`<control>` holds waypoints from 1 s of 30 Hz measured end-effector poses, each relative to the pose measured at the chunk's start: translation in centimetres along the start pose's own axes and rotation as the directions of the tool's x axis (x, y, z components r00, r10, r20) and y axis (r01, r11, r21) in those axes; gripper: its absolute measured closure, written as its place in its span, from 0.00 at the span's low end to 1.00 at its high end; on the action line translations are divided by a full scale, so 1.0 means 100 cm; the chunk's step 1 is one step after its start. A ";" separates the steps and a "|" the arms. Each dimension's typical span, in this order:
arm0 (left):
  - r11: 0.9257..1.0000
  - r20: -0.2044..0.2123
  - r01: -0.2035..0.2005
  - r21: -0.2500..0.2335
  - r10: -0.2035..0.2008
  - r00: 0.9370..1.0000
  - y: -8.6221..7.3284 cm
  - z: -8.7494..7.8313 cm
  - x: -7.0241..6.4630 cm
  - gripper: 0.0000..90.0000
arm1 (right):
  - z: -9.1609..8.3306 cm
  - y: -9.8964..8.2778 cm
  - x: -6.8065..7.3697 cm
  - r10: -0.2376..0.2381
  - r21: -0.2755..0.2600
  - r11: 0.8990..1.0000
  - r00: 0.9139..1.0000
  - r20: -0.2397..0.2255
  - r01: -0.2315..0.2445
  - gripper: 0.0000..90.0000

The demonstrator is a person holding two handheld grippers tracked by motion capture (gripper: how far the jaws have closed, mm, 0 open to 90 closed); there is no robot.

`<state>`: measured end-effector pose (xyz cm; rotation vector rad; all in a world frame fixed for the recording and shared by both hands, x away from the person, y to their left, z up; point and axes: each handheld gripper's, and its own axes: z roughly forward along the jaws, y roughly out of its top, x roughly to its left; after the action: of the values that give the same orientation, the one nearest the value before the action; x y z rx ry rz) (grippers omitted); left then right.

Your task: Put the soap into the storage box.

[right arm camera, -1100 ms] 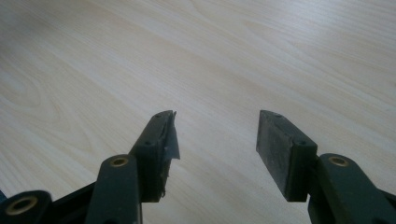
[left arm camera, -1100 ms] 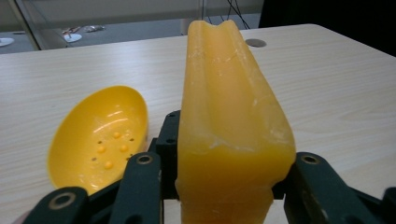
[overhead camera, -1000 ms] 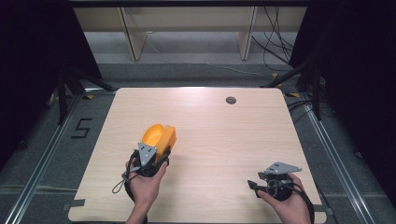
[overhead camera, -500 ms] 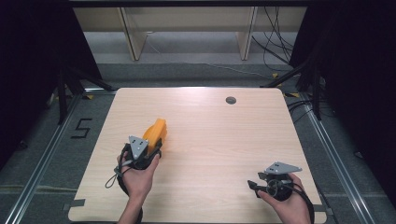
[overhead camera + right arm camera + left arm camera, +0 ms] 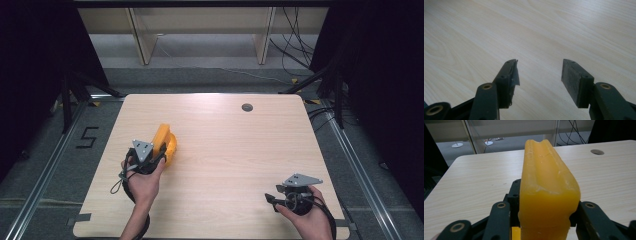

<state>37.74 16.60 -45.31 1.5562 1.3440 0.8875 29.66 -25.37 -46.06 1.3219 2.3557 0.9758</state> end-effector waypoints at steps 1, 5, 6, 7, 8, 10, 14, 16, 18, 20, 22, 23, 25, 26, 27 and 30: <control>1.000 -0.005 -0.006 0.002 0.006 1.000 0.000 0.002 0.001 0.67 | 0.000 0.000 0.000 -0.001 -0.001 1.000 1.000 0.000 0.001 0.52; 1.000 0.001 0.004 0.015 -0.004 1.000 -0.001 0.011 0.004 0.67 | 0.000 0.000 0.000 0.002 0.005 1.000 1.000 0.002 -0.002 0.52; 1.000 -0.003 0.003 0.016 -0.003 1.000 -0.001 0.012 0.004 0.67 | 0.000 0.000 0.000 0.002 0.004 1.000 1.000 0.003 -0.002 0.52; 1.000 -0.001 0.003 0.018 -0.003 1.000 -0.001 0.014 0.005 0.67 | 0.000 0.000 0.000 0.004 0.004 1.000 1.000 0.002 -0.004 0.52; 1.000 0.002 0.001 0.018 -0.001 1.000 -0.001 0.015 0.005 0.67 | 0.000 0.000 0.000 0.003 0.004 1.000 1.000 0.002 -0.003 0.52; 1.000 0.006 0.005 0.008 -0.005 1.000 -0.002 0.018 0.006 0.67 | 0.000 0.000 0.000 0.002 0.005 1.000 1.000 0.001 -0.002 0.52; 1.000 0.010 0.018 0.003 -0.018 1.000 -0.006 0.024 0.007 0.67 | 0.000 0.000 0.000 0.004 -0.001 1.000 1.000 -0.001 -0.004 0.52; 1.000 0.007 0.019 0.003 -0.019 1.000 -0.009 0.026 0.008 0.67 | 0.000 0.000 0.000 0.002 0.005 1.000 1.000 0.000 -0.002 0.52; 1.000 0.006 0.020 0.002 -0.020 1.000 -0.012 0.028 0.008 0.67 | 0.002 -0.001 -0.003 -0.018 -0.010 1.000 1.000 -0.014 0.018 0.52; 1.000 0.001 0.026 0.002 -0.026 1.000 -0.014 0.029 0.008 0.67 | 0.001 -0.001 -0.002 -0.016 -0.006 1.000 1.000 -0.001 0.016 0.52; 1.000 0.005 0.020 0.000 -0.020 1.000 -0.016 0.031 0.008 0.67 | 0.002 -0.001 -0.002 -0.015 -0.004 1.000 1.000 0.000 0.015 0.52; 1.000 0.007 0.021 -0.001 -0.021 1.000 -0.017 0.032 0.008 0.67 | 0.002 -0.001 -0.001 -0.015 -0.004 1.000 1.000 -0.001 0.015 0.52; 1.000 0.009 0.021 0.001 -0.021 1.000 -0.019 0.034 0.008 0.67 | 0.002 -0.001 -0.002 -0.019 -0.002 1.000 1.000 -0.001 0.019 0.52; 1.000 0.004 0.022 0.006 -0.022 1.000 -0.020 0.035 0.007 0.67 | 0.002 -0.001 -0.002 -0.019 -0.002 1.000 1.000 -0.001 0.019 0.52; 1.000 0.007 0.031 0.004 -0.031 0.999 -0.021 0.036 0.007 0.67 | 0.002 -0.001 -0.002 -0.018 -0.001 1.000 1.000 -0.001 0.018 0.52; 1.000 0.004 0.025 0.000 -0.025 1.000 -0.025 0.038 0.007 0.67 | 0.001 -0.001 0.002 0.024 0.010 1.000 1.000 -0.007 -0.024 0.52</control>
<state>40.44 16.82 -49.06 1.5370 1.3574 0.8684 29.55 -25.24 -46.21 1.3552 2.3582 0.9780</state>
